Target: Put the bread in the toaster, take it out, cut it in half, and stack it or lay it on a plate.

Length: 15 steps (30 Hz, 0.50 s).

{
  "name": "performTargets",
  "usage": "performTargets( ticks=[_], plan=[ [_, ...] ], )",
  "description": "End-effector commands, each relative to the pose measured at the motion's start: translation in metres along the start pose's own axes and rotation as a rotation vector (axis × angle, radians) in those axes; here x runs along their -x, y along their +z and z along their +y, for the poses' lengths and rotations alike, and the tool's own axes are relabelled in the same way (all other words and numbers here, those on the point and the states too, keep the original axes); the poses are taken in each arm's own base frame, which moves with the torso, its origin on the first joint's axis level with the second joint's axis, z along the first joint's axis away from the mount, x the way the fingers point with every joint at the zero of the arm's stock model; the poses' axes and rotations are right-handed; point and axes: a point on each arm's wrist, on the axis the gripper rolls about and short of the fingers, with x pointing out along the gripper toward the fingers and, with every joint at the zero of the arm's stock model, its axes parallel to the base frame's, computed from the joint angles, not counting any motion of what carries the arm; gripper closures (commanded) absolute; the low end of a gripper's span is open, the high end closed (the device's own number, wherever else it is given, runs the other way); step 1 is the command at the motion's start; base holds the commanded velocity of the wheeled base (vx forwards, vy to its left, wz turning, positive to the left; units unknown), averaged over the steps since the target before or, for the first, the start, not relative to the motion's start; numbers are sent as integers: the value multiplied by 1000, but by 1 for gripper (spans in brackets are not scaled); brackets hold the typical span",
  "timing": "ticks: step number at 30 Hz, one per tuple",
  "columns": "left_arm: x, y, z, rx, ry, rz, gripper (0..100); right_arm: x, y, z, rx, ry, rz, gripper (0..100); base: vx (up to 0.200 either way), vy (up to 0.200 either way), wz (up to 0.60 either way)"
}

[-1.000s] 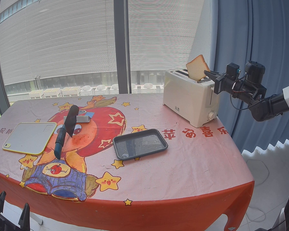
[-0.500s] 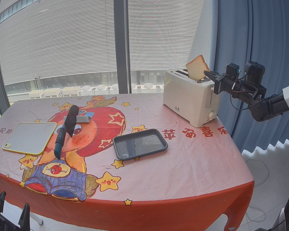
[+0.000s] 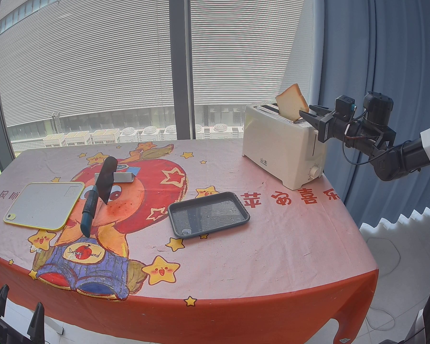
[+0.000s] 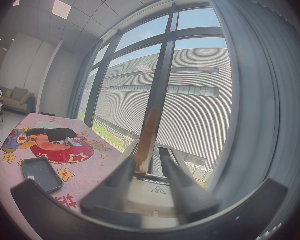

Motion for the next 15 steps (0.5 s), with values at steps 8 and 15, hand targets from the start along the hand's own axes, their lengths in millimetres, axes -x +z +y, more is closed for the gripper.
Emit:
performTargets(
  ticks=[8, 15],
  plan=[
    [0, -5, 0, 1, 0, 6, 0, 4, 3, 3, -8, -1, 2, 0, 0, 0, 0],
    [0, -5, 0, -1, 0, 6, 0, 4, 6, 4, -6, 0, -9, 0, 0, 0, 0]
  ],
)
